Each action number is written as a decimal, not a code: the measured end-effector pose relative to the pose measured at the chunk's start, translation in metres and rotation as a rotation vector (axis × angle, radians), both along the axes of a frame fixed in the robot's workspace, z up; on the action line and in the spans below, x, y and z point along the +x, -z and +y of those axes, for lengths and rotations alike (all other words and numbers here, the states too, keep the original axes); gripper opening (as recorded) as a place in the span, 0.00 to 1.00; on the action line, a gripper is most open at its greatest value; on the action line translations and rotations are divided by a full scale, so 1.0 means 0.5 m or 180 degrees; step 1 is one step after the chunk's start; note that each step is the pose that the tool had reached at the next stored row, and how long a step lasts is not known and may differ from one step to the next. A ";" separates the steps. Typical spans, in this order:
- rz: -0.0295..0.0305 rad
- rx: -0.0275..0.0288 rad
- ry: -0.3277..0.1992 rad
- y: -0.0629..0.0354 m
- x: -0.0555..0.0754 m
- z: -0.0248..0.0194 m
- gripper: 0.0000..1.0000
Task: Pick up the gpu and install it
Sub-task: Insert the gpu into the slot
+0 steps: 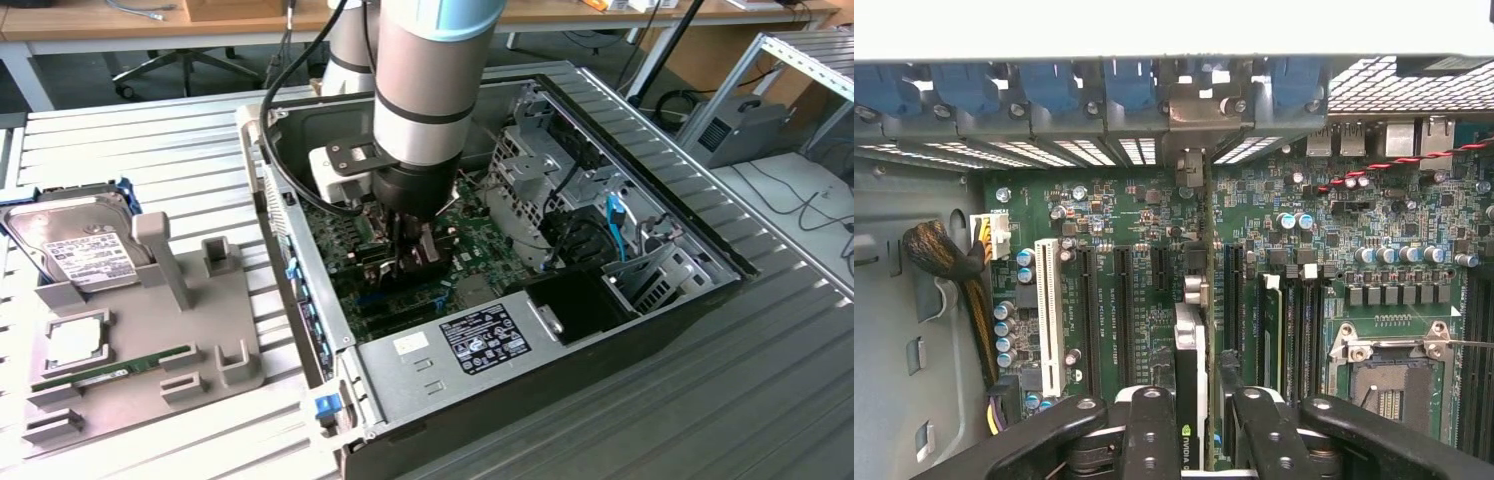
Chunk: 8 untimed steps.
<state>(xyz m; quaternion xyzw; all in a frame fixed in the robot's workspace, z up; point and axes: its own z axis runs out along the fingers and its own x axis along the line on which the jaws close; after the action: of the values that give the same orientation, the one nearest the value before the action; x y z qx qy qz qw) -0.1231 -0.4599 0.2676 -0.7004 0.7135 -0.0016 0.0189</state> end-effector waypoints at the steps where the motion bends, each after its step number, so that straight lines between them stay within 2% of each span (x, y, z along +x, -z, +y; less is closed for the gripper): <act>1: 0.0000 0.0000 0.0000 0.000 0.000 0.0000 0.26; 8: 0.0000 0.0000 0.0000 0.000 0.000 0.0000 0.26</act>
<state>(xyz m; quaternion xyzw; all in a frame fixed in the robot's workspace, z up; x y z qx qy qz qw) -0.1231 -0.4599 0.2676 -0.7004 0.7135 -0.0016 0.0189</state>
